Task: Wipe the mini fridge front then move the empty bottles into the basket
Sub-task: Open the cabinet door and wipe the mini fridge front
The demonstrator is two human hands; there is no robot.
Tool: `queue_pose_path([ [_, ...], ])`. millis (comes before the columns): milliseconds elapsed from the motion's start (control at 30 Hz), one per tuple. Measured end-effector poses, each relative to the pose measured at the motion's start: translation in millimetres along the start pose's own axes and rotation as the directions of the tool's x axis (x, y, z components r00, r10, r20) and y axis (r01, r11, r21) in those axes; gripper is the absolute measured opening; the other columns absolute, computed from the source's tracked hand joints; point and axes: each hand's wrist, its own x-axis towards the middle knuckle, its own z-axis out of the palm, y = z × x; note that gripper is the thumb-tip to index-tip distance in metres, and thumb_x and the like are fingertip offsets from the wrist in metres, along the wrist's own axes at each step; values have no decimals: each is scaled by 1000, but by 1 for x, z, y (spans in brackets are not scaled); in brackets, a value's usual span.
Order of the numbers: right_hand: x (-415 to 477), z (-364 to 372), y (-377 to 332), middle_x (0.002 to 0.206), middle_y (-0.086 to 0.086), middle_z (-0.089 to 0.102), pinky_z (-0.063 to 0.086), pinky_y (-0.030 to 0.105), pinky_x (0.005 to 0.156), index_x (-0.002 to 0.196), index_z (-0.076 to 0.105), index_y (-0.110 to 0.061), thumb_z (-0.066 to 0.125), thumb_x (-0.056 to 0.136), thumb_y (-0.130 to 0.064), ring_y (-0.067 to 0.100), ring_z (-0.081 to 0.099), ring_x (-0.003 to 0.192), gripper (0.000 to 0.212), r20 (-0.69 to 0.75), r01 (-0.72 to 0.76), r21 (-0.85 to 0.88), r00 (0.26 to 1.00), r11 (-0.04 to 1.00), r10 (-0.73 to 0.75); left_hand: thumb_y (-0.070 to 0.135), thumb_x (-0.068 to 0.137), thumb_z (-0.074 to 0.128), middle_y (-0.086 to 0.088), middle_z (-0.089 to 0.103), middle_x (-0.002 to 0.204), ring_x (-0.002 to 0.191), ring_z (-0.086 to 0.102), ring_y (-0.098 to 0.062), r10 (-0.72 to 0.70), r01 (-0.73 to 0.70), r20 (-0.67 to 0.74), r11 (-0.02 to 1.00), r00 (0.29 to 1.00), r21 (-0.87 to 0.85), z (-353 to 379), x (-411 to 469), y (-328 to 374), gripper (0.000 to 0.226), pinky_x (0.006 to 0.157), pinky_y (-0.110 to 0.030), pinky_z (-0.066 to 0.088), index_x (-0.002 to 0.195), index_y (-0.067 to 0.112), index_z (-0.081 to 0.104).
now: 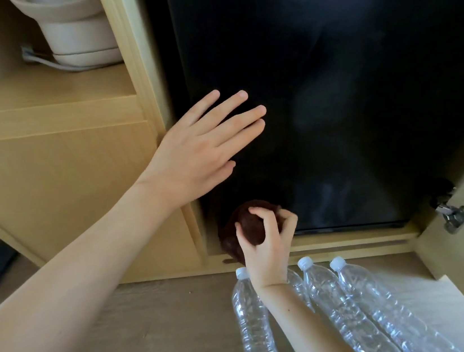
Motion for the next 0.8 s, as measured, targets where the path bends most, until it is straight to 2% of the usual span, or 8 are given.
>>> queue_pose_path([
  [133, 22, -30, 12, 122, 1, 40, 38, 9, 102, 111, 63, -28, 86, 77, -17, 23, 53, 112, 43, -32, 39, -58, 999, 998, -41, 28, 86, 71, -5, 33, 160, 151, 19, -31, -2, 2, -13, 1000, 1000, -21, 7, 10, 9, 77, 124, -49, 11, 152, 15, 35],
  [267, 47, -79, 42, 122, -10, 34, 43, 14, 101, 112, 63, -30, 84, 78, -23, 19, 53, 112, 40, -76, 39, -123, 996, 992, -49, 30, 85, 70, -5, 31, 161, 152, 16, -31, -6, 5, -32, 1000, 999, -26, 14, 20, 17, 78, 125, -50, 7, 153, 16, 33],
  [367, 58, -109, 65, 122, -6, 35, 38, 6, 100, 111, 64, -29, 85, 77, -21, 16, 51, 109, 41, -153, -45, -116, 988, 992, 27, 32, 84, 71, -5, 31, 160, 152, 15, -31, 5, -5, -27, 1000, 1000, -24, 15, 28, 23, 80, 124, -51, 5, 153, 15, 33],
  [467, 57, -106, 64, 123, -1, 36, 36, 1, 95, 113, 61, -27, 85, 77, -18, 7, 47, 106, 44, -216, -103, -67, 972, 992, 86, 31, 83, 73, -5, 31, 161, 152, 15, -31, 30, -30, -12, 999, 999, -29, 11, 30, 22, 82, 124, -50, 5, 153, 15, 33],
  [567, 51, -79, 42, 122, 1, 37, 42, 10, 96, 113, 62, -24, 84, 77, -18, 15, 51, 106, 42, -243, -84, -14, 967, 996, 78, 30, 82, 74, -5, 30, 161, 152, 15, -30, 54, -54, -9, 998, 999, -33, 9, 27, 18, 84, 125, -49, 6, 153, 15, 33],
  [633, 47, -60, 22, 122, 2, 38, 43, 18, 100, 113, 62, -24, 82, 78, -20, 21, 53, 110, 40, -174, -4, -16, 985, 1000, 1, 28, 82, 74, -5, 30, 161, 152, 15, -30, 49, -50, -13, 998, 999, -47, 10, 25, 18, 83, 125, -49, 8, 153, 14, 33],
  [700, 46, -51, 11, 123, 8, 41, 43, 20, 101, 115, 61, -23, 81, 80, -21, 25, 53, 113, 40, -81, 106, -74, 990, 992, -112, 27, 82, 74, -5, 29, 161, 153, 15, -30, 34, -35, -24, 998, 999, -54, 12, 24, 19, 83, 125, -51, 10, 153, 14, 33],
  [800, 53, -62, 13, 122, 7, 42, 50, 25, 92, 116, 58, -29, 82, 78, -22, 28, 54, 112, 45, 14, 188, -151, 982, 970, -188, 27, 81, 74, -5, 29, 161, 153, 14, -31, 10, -12, -42, 998, 999, -58, 17, 28, 27, 83, 124, -53, 10, 153, 14, 35],
])
